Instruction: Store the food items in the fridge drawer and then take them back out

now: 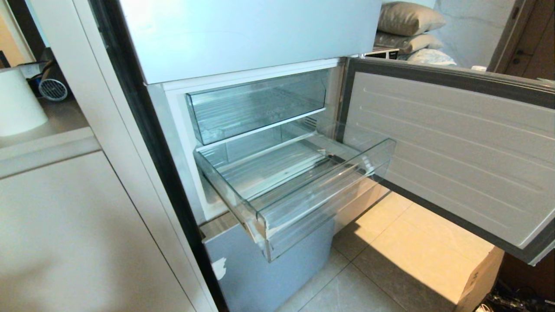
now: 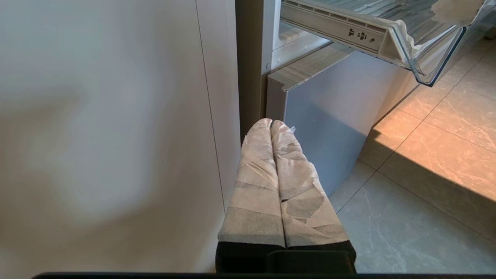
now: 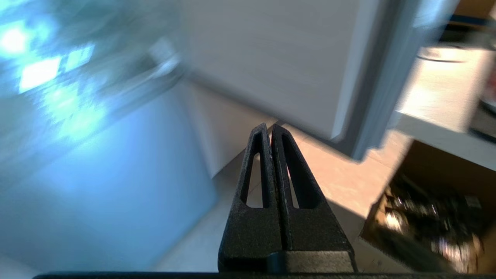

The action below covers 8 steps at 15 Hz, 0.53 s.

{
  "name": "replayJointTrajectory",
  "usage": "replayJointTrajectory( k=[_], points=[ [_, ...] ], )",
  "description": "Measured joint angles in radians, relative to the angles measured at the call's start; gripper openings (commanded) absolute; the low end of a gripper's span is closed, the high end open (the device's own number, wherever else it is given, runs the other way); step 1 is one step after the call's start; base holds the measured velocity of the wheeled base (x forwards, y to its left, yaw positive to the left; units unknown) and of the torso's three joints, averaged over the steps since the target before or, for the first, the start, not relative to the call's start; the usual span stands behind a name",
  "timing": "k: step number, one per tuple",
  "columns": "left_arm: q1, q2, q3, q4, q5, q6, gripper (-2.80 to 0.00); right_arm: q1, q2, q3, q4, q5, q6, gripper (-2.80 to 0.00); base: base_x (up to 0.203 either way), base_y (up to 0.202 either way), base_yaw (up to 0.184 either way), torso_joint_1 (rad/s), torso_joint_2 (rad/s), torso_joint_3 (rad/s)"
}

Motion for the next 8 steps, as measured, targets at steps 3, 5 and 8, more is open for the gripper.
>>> replayJointTrajectory(
  k=[3, 5, 8],
  points=[
    [0.0, 0.0, 0.0, 0.0, 0.0, 0.0, -2.8, 0.179, -0.134, 0.092, 0.122, -0.026, -0.068, -2.8, 0.0, 0.0, 0.0, 0.0, 0.0, 0.0],
    [0.0, 0.0, 0.0, 0.0, 0.0, 0.0, -2.8, 0.236, -0.18, 0.155, 0.153, -0.053, -0.063, -2.8, 0.0, 0.0, 0.0, 0.0, 0.0, 0.0],
    [0.0, 0.0, 0.0, 0.0, 0.0, 0.0, -2.8, 0.259, -0.175, 0.18, 0.144, -0.052, -0.058, -2.8, 0.0, 0.0, 0.0, 0.0, 0.0, 0.0]
  ],
)
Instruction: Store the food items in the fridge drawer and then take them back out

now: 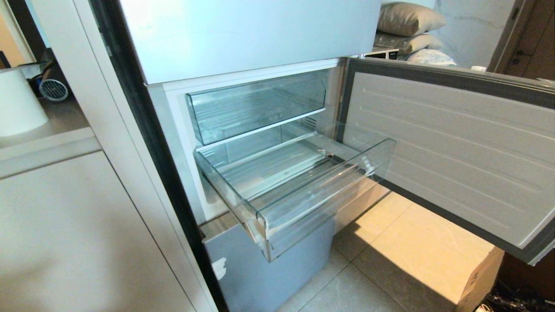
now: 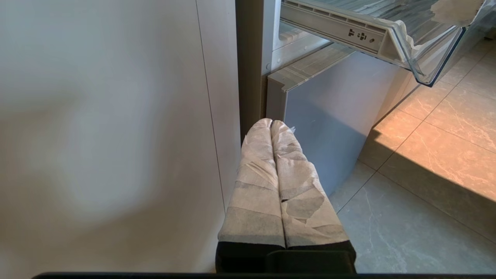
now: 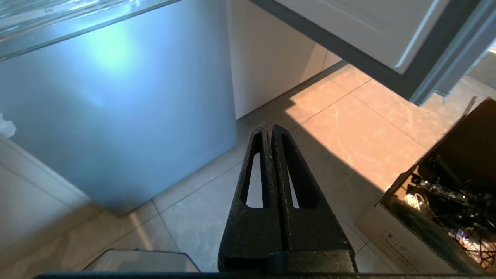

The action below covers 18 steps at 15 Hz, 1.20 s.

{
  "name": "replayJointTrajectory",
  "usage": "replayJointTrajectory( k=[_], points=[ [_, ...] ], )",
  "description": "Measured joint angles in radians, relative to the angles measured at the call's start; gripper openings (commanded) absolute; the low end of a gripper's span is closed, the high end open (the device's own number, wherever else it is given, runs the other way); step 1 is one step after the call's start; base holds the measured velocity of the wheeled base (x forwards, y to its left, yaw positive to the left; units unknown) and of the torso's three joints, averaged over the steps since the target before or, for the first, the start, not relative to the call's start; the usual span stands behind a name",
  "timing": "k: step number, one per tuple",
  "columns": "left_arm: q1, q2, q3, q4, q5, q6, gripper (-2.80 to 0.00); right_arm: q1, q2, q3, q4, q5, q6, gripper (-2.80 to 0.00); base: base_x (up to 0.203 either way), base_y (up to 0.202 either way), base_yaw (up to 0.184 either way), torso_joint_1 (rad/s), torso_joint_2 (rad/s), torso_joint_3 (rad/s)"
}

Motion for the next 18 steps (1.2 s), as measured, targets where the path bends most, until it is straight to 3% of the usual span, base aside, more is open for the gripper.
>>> replayJointTrajectory(
  k=[4, 8, 10, 15, 18],
  points=[
    [0.0, 0.0, 0.0, 0.0, 0.0, 0.0, -2.8, 0.003, 0.265, -0.031, -0.118, 0.083, 0.02, -2.8, 0.0, 0.0, 0.0, 0.0, 0.0, 0.0],
    [0.0, 0.0, 0.0, 0.0, 0.0, 0.0, -2.8, 0.009, 0.695, -0.125, -0.4, 0.282, 0.112, -2.8, 0.0, 0.0, 0.0, 0.0, 0.0, 0.0],
    [0.0, 0.0, 0.0, 0.0, 0.0, 0.0, -2.8, 0.035, 0.924, -0.204, -0.545, 0.332, 0.139, -2.8, 0.0, 0.0, 0.0, 0.0, 0.0, 0.0],
    [0.0, 0.0, 0.0, 0.0, 0.0, 0.0, -2.8, 0.129, 1.426, -0.483, -0.819, 0.279, 0.169, -2.8, 0.0, 0.0, 0.0, 0.0, 0.0, 0.0],
    [0.0, 0.0, 0.0, 0.0, 0.0, 0.0, -2.8, 0.202, 1.632, -0.675, -0.875, 0.225, 0.171, -2.8, 0.0, 0.0, 0.0, 0.0, 0.0, 0.0]
  ],
)
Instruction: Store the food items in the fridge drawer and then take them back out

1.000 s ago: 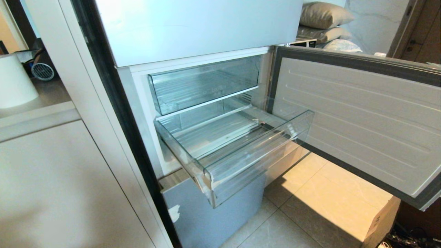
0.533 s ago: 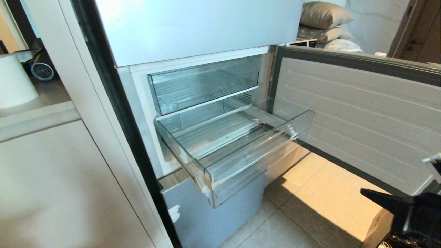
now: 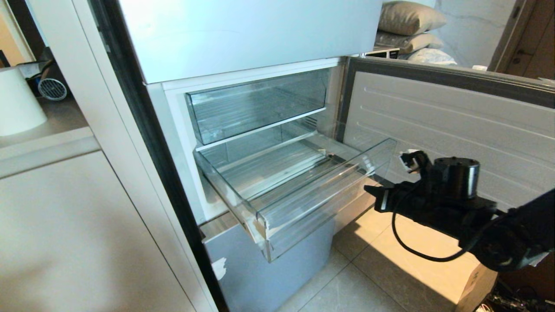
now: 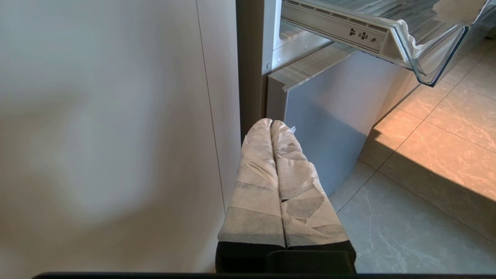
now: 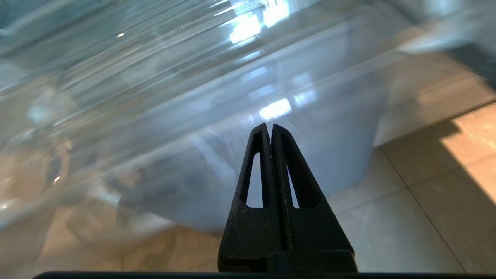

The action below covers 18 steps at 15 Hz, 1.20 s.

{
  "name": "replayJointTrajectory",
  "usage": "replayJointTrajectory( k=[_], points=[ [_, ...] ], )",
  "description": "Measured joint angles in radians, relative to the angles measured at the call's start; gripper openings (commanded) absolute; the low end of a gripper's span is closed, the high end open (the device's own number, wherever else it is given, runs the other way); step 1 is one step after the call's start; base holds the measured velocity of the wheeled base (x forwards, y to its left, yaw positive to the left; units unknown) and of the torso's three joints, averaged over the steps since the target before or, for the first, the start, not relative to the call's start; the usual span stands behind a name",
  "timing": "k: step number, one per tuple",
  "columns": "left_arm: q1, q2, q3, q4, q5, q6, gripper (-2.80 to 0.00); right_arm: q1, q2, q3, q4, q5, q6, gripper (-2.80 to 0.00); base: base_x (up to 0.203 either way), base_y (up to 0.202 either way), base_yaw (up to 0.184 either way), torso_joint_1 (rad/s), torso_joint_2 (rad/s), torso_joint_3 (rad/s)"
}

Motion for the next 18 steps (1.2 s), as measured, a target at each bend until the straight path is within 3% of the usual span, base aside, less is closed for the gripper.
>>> replayJointTrajectory(
  k=[6, 10, 12, 14, 18],
  points=[
    [0.0, 0.0, 0.0, 0.0, 0.0, 0.0, -2.8, 0.138, 0.246, -0.31, -0.016, -0.107, 0.002, -2.8, 0.0, 0.0, 0.0, 0.0, 0.0, 0.0],
    [0.0, 0.0, 0.0, 0.0, 0.0, 0.0, -2.8, 0.207, 0.343, -0.496, -0.17, -0.339, 0.083, -2.8, 0.0, 0.0, 0.0, 0.0, 0.0, 0.0],
    [0.0, 0.0, 0.0, 0.001, 0.0, 0.0, -2.8, 0.219, 0.329, -0.448, -0.233, -0.375, 0.111, -2.8, 0.0, 0.0, 0.0, 0.0, 0.0, 0.0],
    [0.001, 0.0, 0.0, 0.0, 0.0, 0.0, -2.8, 0.241, 0.253, -0.315, -0.239, -0.382, 0.124, -2.8, 0.0, 0.0, 0.0, 0.0, 0.0, 0.0],
    [0.0, 0.0, 0.0, 0.0, 0.0, 0.0, -2.8, 0.294, -0.078, -0.021, -0.185, -0.393, 0.125, -2.8, 0.0, 0.0, 0.0, 0.0, 0.0, 0.0]
  ],
)
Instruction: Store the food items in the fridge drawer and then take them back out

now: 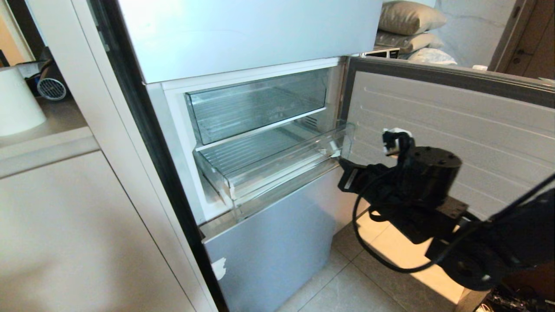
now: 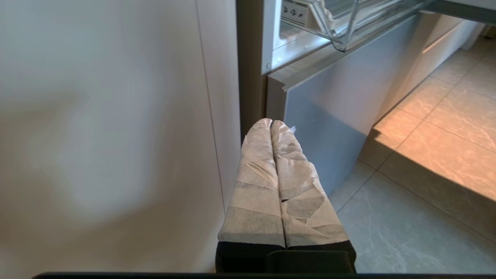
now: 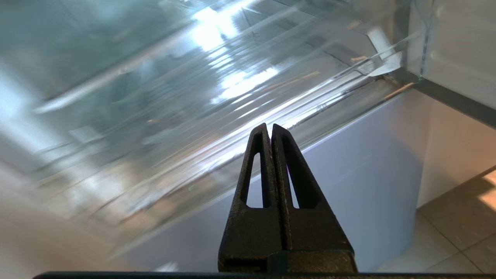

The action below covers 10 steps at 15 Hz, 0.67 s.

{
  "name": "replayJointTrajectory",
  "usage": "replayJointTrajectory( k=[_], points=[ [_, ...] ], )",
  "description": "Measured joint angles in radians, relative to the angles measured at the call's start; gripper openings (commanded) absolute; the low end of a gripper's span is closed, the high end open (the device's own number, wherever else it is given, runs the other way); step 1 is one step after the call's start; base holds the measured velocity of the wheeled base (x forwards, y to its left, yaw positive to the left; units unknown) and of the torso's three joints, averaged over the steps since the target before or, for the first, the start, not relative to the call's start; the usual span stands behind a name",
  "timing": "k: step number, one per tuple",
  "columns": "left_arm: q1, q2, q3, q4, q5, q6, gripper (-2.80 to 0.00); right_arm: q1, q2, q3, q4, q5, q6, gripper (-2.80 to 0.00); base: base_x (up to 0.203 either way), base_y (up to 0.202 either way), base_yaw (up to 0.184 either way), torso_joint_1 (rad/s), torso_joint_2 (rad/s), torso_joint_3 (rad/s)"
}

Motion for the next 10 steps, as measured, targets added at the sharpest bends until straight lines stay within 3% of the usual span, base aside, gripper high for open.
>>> replayJointTrajectory(
  k=[3, 6, 8, 10],
  points=[
    [0.0, 0.0, 0.0, 0.0, 0.0, 0.0, -2.8, 0.043, -0.38, 0.187, 0.162, -0.023, -0.006, -2.8, 0.0, 0.0, 0.0, 0.0, 0.0, 0.0],
    [0.0, 0.0, 0.0, 0.0, 0.0, 0.0, -2.8, 0.031, -0.794, 0.324, 0.455, -0.048, -0.009, -2.8, 0.0, 0.0, 0.0, 0.0, 0.0, 0.0],
    [0.0, 0.0, 0.0, 0.0, 0.0, 0.0, -2.8, -0.05, -1.031, 0.42, 0.664, -0.047, -0.033, -2.8, 0.0, 0.0, 0.0, 0.0, 0.0, 0.0],
    [0.0, 0.0, 0.0, 0.0, 0.0, 0.0, -2.8, -0.243, -1.195, 0.507, 0.808, 0.013, -0.09, -2.8, 0.0, 0.0, 0.0, 0.0, 0.0, 0.0]
  ],
)
